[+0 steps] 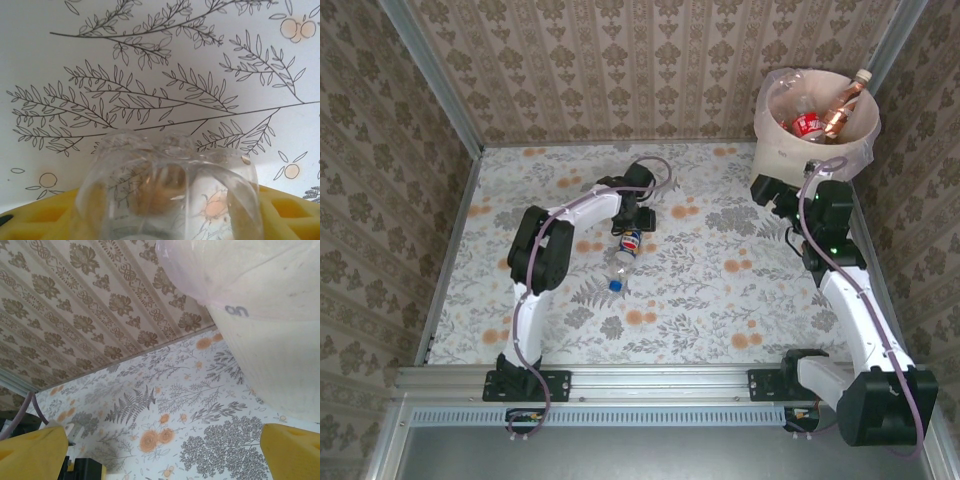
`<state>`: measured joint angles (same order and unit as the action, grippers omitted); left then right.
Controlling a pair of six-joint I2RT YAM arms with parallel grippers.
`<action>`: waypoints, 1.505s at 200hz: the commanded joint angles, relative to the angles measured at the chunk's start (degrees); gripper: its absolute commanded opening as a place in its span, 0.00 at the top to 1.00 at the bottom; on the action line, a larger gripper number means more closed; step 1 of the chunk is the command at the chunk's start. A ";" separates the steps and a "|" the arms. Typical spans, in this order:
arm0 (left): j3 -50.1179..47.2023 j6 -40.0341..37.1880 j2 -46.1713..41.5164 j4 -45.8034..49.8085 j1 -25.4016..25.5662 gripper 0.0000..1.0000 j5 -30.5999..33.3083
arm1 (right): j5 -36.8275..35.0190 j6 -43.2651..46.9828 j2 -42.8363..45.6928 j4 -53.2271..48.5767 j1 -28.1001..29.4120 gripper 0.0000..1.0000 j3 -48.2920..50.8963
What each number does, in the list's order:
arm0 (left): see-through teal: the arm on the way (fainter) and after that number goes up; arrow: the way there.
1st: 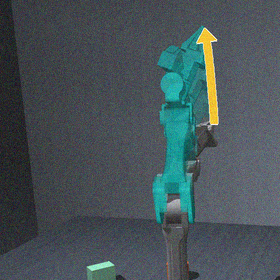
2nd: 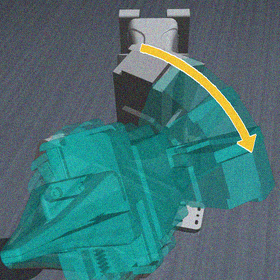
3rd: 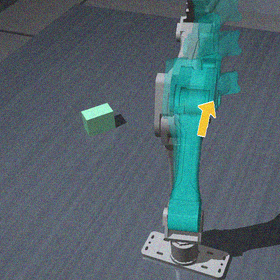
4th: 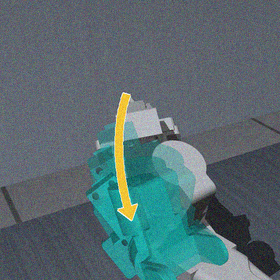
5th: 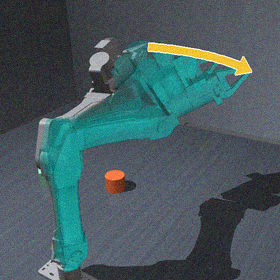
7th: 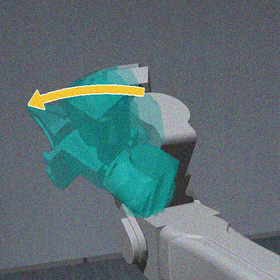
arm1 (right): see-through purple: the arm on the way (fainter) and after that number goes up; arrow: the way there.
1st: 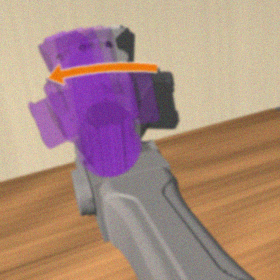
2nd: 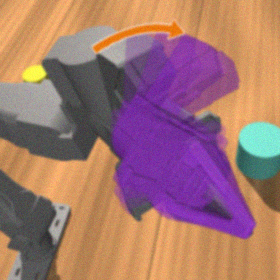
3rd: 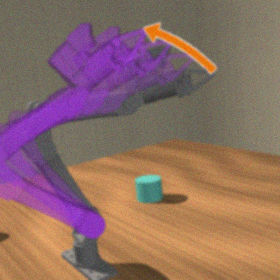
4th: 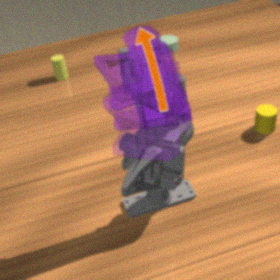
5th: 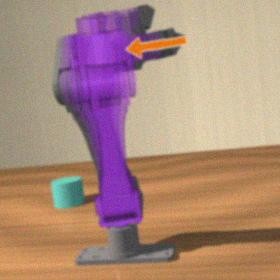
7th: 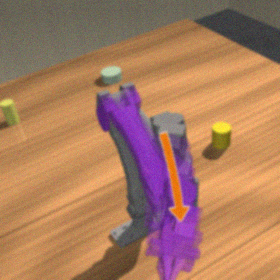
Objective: Put the plastic bottles in the bin
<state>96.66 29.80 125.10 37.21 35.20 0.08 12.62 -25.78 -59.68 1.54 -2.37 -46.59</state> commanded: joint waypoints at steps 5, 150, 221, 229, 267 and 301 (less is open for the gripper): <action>-3.46 0.79 -5.84 -3.68 -0.43 0.40 0.66 | 1.78 -1.72 -0.32 2.48 3.26 0.00 0.96; -20.89 9.14 -28.81 -43.03 -0.62 0.48 -19.25 | 28.77 -5.16 -21.16 21.93 21.34 0.00 -4.68; -24.89 18.36 -29.94 -54.03 -0.64 0.49 -22.40 | 19.69 -2.13 -27.84 22.58 26.29 0.00 -7.75; -25.24 18.62 -29.93 -54.78 -0.57 0.50 -22.53 | 20.53 -2.22 -28.57 23.32 26.53 0.00 -7.98; -25.12 19.15 -29.51 -55.47 -0.40 0.49 -23.37 | 19.43 -0.85 -30.59 23.39 28.25 0.02 -9.15; -24.86 18.32 -29.48 -54.05 -0.04 0.49 -22.42 | 16.47 -1.82 -31.78 20.13 28.47 0.10 -10.31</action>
<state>71.94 47.66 97.32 -15.53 34.85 -21.91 32.14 -28.27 -90.67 23.35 25.74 -54.83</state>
